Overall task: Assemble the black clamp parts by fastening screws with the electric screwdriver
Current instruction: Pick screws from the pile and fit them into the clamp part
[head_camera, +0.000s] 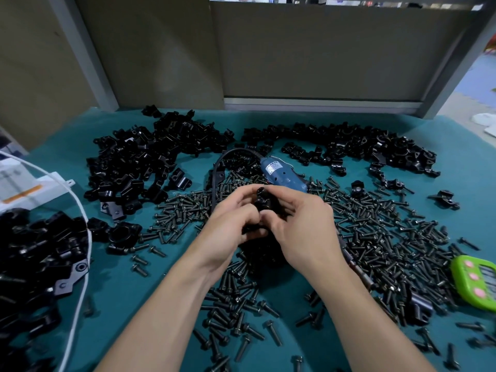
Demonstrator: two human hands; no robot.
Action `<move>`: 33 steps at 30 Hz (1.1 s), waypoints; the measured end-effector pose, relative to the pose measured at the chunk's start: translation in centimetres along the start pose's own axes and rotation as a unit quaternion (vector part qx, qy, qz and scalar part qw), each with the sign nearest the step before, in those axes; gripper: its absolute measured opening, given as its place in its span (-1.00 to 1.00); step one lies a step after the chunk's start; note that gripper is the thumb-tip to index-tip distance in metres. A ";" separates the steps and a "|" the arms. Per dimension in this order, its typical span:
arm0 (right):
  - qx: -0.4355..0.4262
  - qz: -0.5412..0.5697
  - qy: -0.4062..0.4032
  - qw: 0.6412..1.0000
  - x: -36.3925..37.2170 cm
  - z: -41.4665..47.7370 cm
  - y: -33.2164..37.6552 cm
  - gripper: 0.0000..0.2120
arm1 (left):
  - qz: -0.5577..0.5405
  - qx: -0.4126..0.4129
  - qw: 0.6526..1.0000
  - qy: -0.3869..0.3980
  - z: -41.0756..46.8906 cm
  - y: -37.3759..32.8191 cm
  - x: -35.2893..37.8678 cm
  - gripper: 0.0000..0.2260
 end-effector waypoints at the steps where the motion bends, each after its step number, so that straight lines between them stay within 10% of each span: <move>1: -0.012 -0.020 0.004 1.000 0.1 -0.1 0.2 -0.49 | 0.012 0.000 1.000 0.012 0.0 0.0 0.0 -0.61; 13: 0.013 0.038 0.016 0.999 0.0 -0.2 0.2 -0.45 | -0.106 -0.006 0.993 0.051 0.2 -0.3 -0.6 -0.73; 18: 0.005 -0.080 -0.079 0.994 -1.7 -1.1 2.2 -0.78 | -0.113 0.023 0.993 -0.012 0.3 -0.5 -0.8 -0.77; 24: -0.031 -0.289 0.278 0.916 -2.4 -3.0 4.9 -0.77 | -0.098 0.053 0.986 -0.126 0.1 -0.4 -1.3 -0.86; 33: -0.045 -0.282 0.282 0.916 -1.3 -4.1 3.9 -0.89 | -0.062 0.069 0.985 -0.143 0.0 0.1 -1.2 -0.88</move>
Point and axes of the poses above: each hand's wrist, its own z-axis towards the middle knuckle, its own x-axis out of the palm, y = z × x, the point moved 1 cm from there along z, towards the middle knuckle, and after that the axes turned 13 degrees about -z, right-handed, at the moved point
